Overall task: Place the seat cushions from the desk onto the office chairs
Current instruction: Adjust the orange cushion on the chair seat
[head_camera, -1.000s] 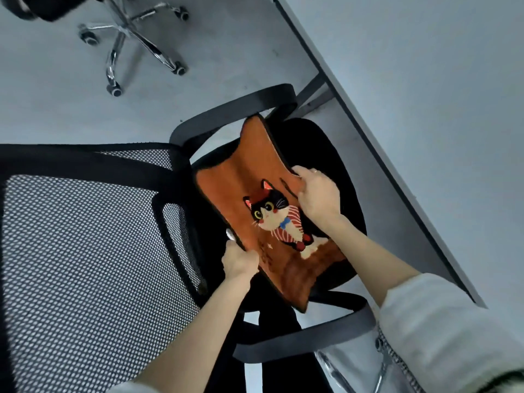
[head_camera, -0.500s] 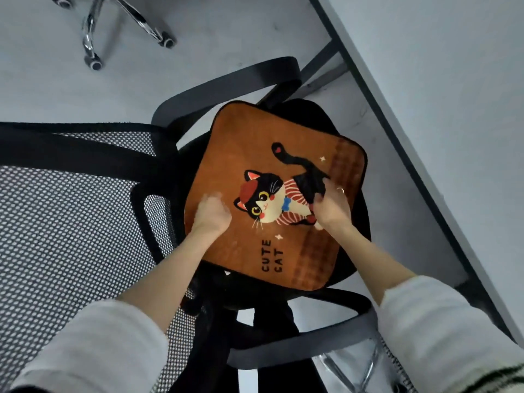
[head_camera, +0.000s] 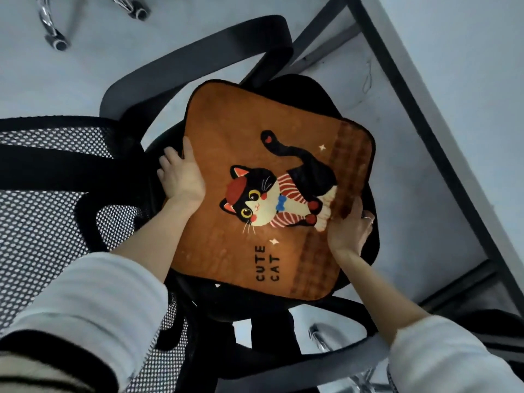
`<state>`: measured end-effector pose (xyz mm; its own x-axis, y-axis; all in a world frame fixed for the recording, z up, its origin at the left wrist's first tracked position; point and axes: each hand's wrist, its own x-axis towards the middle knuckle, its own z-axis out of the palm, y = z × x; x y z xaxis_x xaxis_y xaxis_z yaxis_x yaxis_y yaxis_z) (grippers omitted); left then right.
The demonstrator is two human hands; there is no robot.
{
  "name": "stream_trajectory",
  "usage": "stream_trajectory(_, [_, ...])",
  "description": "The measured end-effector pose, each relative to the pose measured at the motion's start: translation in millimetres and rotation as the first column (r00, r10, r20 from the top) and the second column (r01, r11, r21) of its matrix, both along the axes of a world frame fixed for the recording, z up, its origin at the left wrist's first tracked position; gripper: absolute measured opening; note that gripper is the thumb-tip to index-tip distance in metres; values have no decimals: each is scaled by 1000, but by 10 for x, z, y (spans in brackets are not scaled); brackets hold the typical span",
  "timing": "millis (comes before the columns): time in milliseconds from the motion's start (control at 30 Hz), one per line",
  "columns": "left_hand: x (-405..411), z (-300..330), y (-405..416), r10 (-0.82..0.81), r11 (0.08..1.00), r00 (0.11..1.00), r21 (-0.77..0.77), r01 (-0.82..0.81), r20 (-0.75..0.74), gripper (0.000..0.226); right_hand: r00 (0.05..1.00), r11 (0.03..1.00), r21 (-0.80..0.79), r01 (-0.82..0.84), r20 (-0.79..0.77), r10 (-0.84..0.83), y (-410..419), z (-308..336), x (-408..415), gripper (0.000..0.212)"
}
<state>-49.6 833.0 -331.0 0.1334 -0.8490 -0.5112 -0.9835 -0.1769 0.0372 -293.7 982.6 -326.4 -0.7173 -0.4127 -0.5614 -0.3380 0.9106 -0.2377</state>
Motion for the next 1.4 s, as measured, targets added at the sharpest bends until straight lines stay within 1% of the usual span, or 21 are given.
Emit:
stream_trajectory(67, [27,71,74,-21,1000,999,15,22,-35,75,987,985,-67,158,24,-157,-43,45,-48,62])
stream_trajectory(100, [33,114,144,-16,1000,998,18,17,-62,76,980,977,-78,198,29,-196,-61,73,-68,62])
stream_trajectory(133, [25,189,227,-3,1000,996,17,5,-85,77,979,976,-88,201,34,-199,-81,131,-87,61])
stream_trajectory(267, [-6,387,619,134,989,981,74,-125,-141,81,994,982,-151,113,28,-110,-222,265,-150,56])
stream_trajectory(367, [-1,548,982,258,960,952,157,-232,-165,82,1000,986,-168,4,9,-3,-413,399,-194,51])
stream_trajectory(500, [8,593,1298,326,927,937,237,-290,-128,84,992,977,-170,-125,10,128,-645,464,-139,62])
stream_trajectory(567, [15,569,1309,315,928,944,240,-284,-101,83,990,975,-174,-137,1,139,-720,443,-133,64])
stream_trajectory(667, [43,515,1253,302,934,950,220,-281,-72,80,993,978,-177,-113,8,116,-735,381,-156,63])
stream_trajectory(767, [40,466,1200,289,944,953,188,-269,-88,78,997,978,-201,-57,46,68,-714,362,-223,60])
stream_trajectory(933, [44,418,1168,279,953,955,152,-262,-102,78,994,962,-265,-62,74,85,-725,377,-271,54])
stream_trajectory(1067, [62,412,1127,268,958,957,130,-254,-107,80,994,959,-282,-29,93,57,-767,361,-283,54])
stream_trajectory(1267, [99,364,1120,294,950,951,141,-280,-95,80,993,953,-304,1,116,36,-788,326,-304,48])
stream_trajectory(1333, [129,333,1128,290,952,952,130,-277,-94,80,989,960,-279,-31,130,69,-767,275,-317,51])
stream_trajectory(1400, [162,315,1141,269,959,959,122,-257,-92,80,978,961,-233,-152,103,179,-703,193,-317,56])
